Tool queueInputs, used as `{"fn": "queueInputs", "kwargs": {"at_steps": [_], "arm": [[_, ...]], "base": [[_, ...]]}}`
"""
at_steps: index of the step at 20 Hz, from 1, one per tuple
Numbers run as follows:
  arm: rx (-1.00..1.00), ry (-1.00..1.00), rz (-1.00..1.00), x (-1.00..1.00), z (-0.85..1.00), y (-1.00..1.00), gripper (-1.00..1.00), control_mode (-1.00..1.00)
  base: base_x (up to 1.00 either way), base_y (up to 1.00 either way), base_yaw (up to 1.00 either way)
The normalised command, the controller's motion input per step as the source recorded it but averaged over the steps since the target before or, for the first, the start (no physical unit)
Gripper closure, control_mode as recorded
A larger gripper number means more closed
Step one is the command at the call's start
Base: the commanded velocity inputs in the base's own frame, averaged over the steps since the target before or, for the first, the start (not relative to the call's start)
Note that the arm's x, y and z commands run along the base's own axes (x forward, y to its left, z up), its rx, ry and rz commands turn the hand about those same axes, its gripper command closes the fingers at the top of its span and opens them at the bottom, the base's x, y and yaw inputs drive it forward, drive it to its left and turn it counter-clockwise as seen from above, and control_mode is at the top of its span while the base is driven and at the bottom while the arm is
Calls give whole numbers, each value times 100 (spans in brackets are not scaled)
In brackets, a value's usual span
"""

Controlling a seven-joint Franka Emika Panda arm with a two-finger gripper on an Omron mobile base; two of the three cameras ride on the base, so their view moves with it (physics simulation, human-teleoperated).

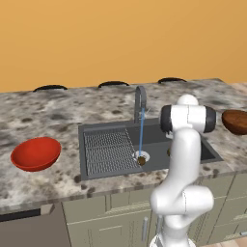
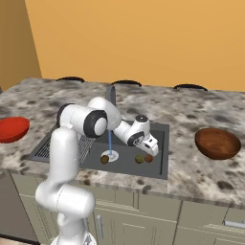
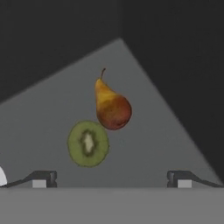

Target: Pick the kiwis from the sink and place them in one bowl. Place the pear in the other bowl. Then turn off the sink faucet.

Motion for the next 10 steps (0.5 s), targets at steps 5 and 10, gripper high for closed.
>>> {"fn": "queueInputs", "kwargs": {"at_steps": [5, 10], "arm": [[0, 0, -5, 28, -16, -9, -100, -100], [0, 0, -5, 31, -21, -11, -100, -100]], "base": [[0, 0, 0], [0, 0, 0]]}}
